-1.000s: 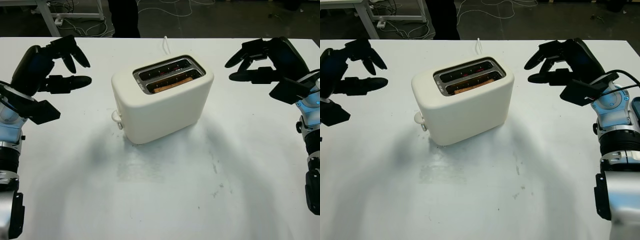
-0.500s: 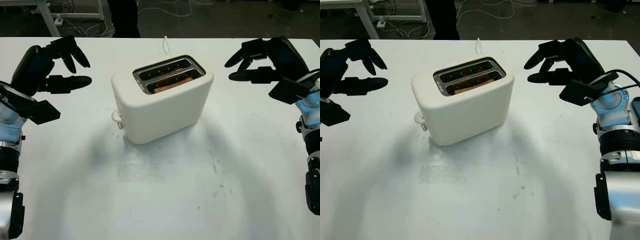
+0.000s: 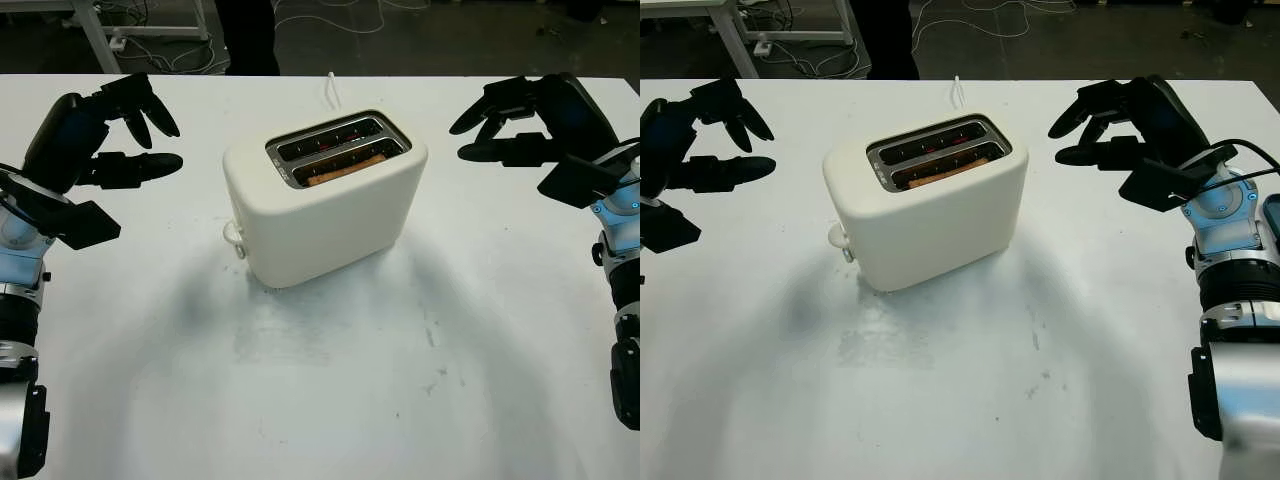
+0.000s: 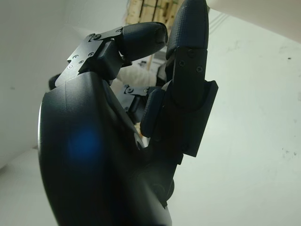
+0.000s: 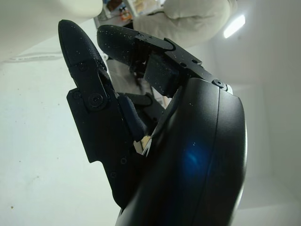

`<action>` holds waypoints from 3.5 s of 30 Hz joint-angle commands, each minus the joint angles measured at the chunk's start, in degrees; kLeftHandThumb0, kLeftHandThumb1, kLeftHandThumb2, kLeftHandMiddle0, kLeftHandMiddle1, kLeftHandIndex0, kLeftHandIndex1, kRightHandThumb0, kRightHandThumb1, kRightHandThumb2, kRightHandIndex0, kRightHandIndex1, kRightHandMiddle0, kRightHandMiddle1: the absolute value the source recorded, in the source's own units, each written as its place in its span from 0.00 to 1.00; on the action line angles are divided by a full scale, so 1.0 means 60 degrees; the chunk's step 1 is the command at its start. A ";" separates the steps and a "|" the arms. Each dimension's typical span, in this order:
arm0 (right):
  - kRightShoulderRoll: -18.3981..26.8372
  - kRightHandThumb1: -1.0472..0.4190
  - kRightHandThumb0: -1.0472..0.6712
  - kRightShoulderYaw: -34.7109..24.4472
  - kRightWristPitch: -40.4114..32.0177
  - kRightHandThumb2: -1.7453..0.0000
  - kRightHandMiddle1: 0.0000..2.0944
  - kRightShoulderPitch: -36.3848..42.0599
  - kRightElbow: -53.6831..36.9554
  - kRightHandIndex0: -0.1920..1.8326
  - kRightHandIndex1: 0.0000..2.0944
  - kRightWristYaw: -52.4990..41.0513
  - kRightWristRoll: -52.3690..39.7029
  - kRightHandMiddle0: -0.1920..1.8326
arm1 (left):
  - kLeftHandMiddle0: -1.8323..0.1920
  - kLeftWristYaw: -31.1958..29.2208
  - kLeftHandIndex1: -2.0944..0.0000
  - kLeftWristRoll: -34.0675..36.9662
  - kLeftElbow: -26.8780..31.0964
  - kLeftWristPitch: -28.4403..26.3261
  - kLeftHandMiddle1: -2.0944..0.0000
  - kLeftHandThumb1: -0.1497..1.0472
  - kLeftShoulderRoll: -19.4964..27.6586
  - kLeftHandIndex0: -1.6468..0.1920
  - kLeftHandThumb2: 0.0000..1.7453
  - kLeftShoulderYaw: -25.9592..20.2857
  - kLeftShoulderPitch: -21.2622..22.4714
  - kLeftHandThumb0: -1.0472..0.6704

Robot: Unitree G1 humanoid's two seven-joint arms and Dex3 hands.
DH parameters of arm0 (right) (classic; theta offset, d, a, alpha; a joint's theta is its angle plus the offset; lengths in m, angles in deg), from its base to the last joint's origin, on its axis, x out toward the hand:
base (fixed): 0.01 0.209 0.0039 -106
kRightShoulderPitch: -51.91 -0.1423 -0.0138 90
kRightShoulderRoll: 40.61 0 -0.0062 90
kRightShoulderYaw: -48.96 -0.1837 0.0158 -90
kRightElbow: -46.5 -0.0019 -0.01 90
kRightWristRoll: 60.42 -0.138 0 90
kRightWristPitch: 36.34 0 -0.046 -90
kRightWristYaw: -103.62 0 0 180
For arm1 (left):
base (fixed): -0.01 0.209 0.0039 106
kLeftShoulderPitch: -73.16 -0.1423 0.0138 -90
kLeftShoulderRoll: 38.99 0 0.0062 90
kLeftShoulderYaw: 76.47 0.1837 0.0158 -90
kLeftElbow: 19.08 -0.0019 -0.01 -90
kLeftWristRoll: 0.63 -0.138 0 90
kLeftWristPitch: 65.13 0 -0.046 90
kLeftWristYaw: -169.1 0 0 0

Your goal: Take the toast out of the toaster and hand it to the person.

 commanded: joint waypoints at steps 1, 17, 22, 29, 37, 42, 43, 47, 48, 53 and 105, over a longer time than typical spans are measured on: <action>0.0061 0.18 0.19 -0.0018 0.0042 1.00 0.33 -0.0010 -0.0006 0.56 0.49 -0.0005 -0.0019 0.56 | 0.61 -0.0041 0.27 0.0121 0.0049 0.0024 0.21 0.89 0.0002 0.66 0.12 -0.0013 -0.0033 0.17; 0.0055 0.17 0.19 -0.0024 0.0058 1.00 0.33 -0.0018 0.0057 0.55 0.49 -0.0070 -0.0067 0.56 | 0.61 0.0009 0.27 0.0084 0.0062 0.0023 0.21 0.89 -0.0007 0.65 0.12 -0.0022 -0.0056 0.17; 0.0051 0.18 0.19 -0.0015 -0.0063 1.00 0.32 -0.0002 -0.0042 0.55 0.49 -0.0100 -0.0059 0.56 | 0.61 0.0011 0.27 0.0085 0.0073 0.0022 0.21 0.89 -0.0014 0.66 0.12 -0.0020 -0.0059 0.17; 0.0060 0.18 0.19 -0.0005 -0.0121 1.00 0.32 -0.0004 -0.0074 0.56 0.49 -0.0115 -0.0036 0.57 | 0.61 0.0027 0.28 0.0094 0.0011 0.0092 0.21 0.89 -0.0024 0.66 0.12 -0.0025 -0.0047 0.17; 0.0061 0.18 0.19 -0.0001 -0.0113 1.00 0.32 0.0004 -0.0089 0.55 0.49 -0.0094 -0.0018 0.56 | 0.61 0.0061 0.28 0.0055 0.0017 0.0072 0.21 0.89 -0.0020 0.65 0.12 -0.0027 -0.0055 0.17; 0.0041 0.18 0.19 -0.0024 0.0016 1.00 0.32 -0.0009 -0.0005 0.55 0.49 -0.0170 -0.0105 0.56 | 0.61 0.0043 0.27 0.0086 0.0001 0.0082 0.21 0.89 -0.0034 0.66 0.12 -0.0026 -0.0047 0.17; 0.0044 0.18 0.19 -0.0022 -0.0005 1.00 0.32 -0.0006 -0.0014 0.55 0.49 -0.0151 -0.0087 0.56 | 0.61 0.0043 0.27 0.0086 0.0009 0.0076 0.21 0.89 -0.0032 0.66 0.12 -0.0027 -0.0052 0.17; 0.0047 0.18 0.19 -0.0018 -0.0009 1.00 0.33 -0.0007 -0.0015 0.55 0.49 -0.0129 -0.0063 0.56 | 0.61 0.0024 0.27 0.0104 0.0063 0.0002 0.21 0.89 -0.0035 0.65 0.12 -0.0030 -0.0079 0.17; 0.0047 0.18 0.19 -0.0020 -0.0011 1.00 0.33 -0.0007 -0.0012 0.55 0.49 -0.0139 -0.0072 0.56 | 0.61 0.0011 0.27 0.0124 0.0021 0.0039 0.21 0.89 -0.0039 0.65 0.12 -0.0028 -0.0066 0.17; 0.0043 0.18 0.19 -0.0018 -0.0163 1.00 0.33 0.0017 -0.0122 0.55 0.49 -0.0139 -0.0065 0.56 | 0.61 0.0024 0.27 0.0100 0.0002 0.0058 0.21 0.89 -0.0030 0.65 0.12 -0.0025 -0.0050 0.17; 0.0069 0.18 0.19 0.0004 -0.0119 1.00 0.32 0.0007 -0.0106 0.55 0.49 -0.0035 0.0035 0.56 | 0.61 0.0046 0.27 0.0070 -0.0023 0.0085 0.21 0.89 -0.0023 0.66 0.13 -0.0024 -0.0032 0.16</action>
